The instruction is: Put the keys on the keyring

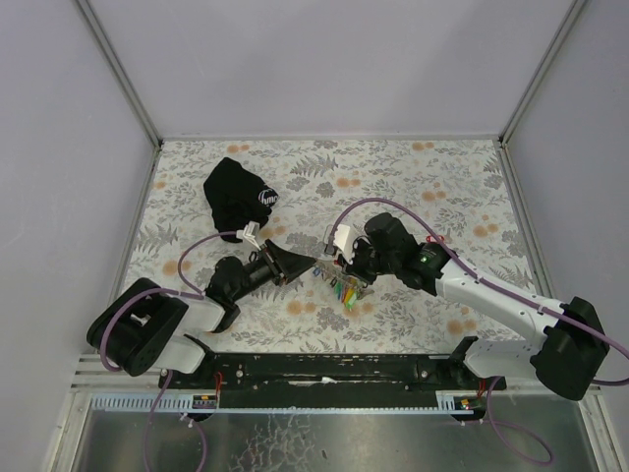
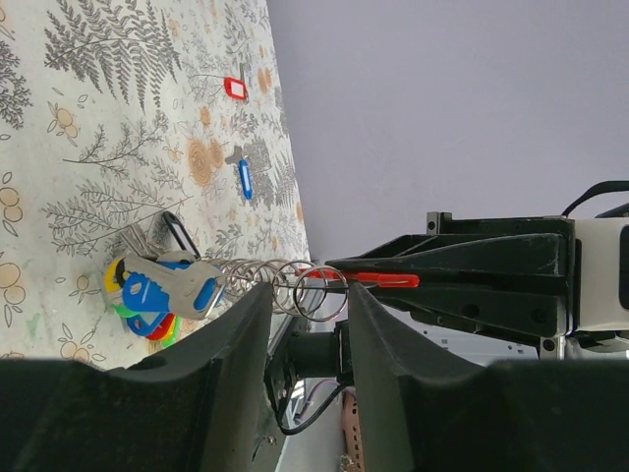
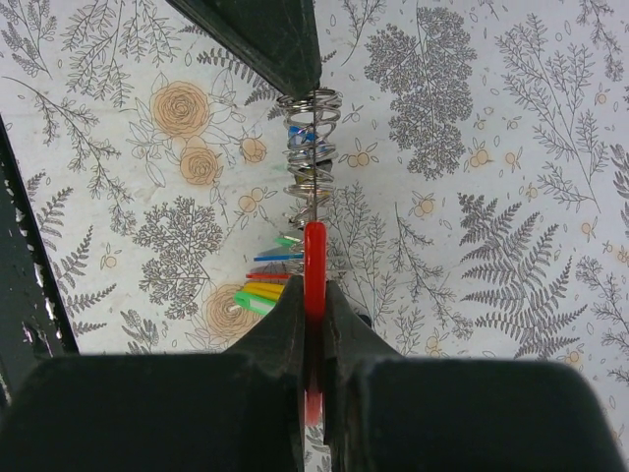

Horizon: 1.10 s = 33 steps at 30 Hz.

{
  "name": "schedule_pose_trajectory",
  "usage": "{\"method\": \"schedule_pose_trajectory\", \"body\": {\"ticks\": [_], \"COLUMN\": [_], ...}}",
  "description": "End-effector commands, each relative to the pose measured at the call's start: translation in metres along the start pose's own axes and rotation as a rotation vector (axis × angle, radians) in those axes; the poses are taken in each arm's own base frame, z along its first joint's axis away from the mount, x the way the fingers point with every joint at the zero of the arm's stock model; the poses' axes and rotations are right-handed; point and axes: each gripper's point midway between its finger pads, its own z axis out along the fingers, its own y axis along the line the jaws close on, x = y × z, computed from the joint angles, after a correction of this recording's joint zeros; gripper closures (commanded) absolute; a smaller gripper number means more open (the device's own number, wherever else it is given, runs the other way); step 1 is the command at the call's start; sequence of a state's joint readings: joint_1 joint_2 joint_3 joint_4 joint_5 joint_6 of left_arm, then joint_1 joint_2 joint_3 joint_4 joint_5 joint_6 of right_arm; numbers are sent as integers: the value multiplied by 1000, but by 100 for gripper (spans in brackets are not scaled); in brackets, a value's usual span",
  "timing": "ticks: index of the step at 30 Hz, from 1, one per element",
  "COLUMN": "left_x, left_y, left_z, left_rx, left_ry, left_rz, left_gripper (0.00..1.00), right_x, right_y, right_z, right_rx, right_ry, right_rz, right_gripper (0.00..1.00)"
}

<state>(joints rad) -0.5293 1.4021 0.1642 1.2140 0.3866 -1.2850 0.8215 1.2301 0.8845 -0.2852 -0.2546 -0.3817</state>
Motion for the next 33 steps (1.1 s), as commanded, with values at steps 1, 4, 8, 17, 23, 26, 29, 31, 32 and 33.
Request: {"method": "schedule_pose_trajectory", "body": {"ticks": [1,4,8,17,23,26,29,31,32,33], "left_x": [-3,-1,0,4,3,2,0,-1,-2,-2], "left_y": [-27,-29,-26,-27,-34,-36,-36,-35,-36,-37], "left_z": [2,2,4,6,0,-3,-4,-5,-5,-5], "left_rx": [99,111,93,111,136,128,110,99,97,97], "left_ry": [-2,8,18,34,17,7,-7,-12,-14,-15], "left_rz": [51,52,45,20,25,45,71,85,89,93], "left_gripper": [65,65,64,62,67,69,71,72,72,73], "right_x": [-31,-31,-33,-34,-30,-29,-30,-30,-29,-30], "right_y": [-2,-2,-2,-2,-4,-5,-5,-5,-5,-5], "right_z": [-6,-6,-7,-8,-7,-7,-6,-6,-6,-6], "right_rx": [12,11,11,16,29,34,33,34,32,33], "right_ry": [-119,-119,-124,-135,-122,-122,-122,-123,-121,-122], "right_rz": [-29,-29,-30,-31,-28,-28,-28,-29,-28,-28], "right_gripper": [100,100,100,100,100,100,100,100,100,100]}}
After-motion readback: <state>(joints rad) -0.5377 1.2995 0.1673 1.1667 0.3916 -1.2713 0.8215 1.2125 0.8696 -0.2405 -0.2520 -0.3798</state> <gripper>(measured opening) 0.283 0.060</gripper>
